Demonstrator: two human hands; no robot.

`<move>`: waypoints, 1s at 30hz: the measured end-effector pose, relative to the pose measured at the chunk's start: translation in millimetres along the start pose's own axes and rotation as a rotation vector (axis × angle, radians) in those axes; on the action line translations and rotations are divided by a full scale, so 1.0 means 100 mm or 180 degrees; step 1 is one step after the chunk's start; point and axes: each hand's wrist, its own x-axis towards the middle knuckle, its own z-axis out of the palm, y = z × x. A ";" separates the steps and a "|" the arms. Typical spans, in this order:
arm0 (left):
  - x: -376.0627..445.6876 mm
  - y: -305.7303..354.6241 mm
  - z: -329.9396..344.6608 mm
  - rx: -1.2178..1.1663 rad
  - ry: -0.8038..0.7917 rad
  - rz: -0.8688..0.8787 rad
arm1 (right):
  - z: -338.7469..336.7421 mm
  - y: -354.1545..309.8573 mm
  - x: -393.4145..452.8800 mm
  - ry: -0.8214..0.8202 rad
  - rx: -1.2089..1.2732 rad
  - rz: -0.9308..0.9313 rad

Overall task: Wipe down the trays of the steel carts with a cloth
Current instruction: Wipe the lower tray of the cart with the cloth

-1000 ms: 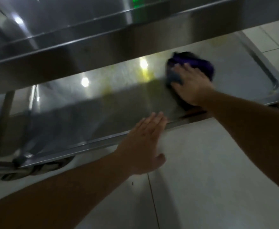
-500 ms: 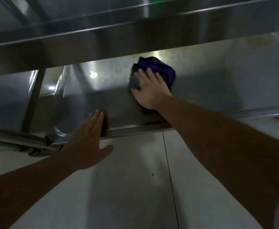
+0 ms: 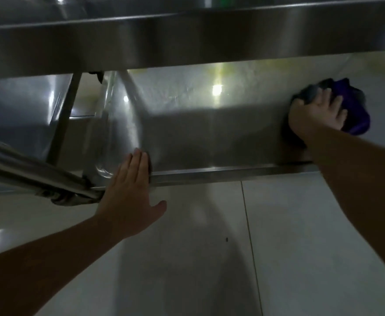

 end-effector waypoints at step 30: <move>-0.51 -0.50 -0.08 -0.0632 -0.0110 0.0000 | 1.20 -3.13 -1.57 -0.0546 -0.0214 -0.2210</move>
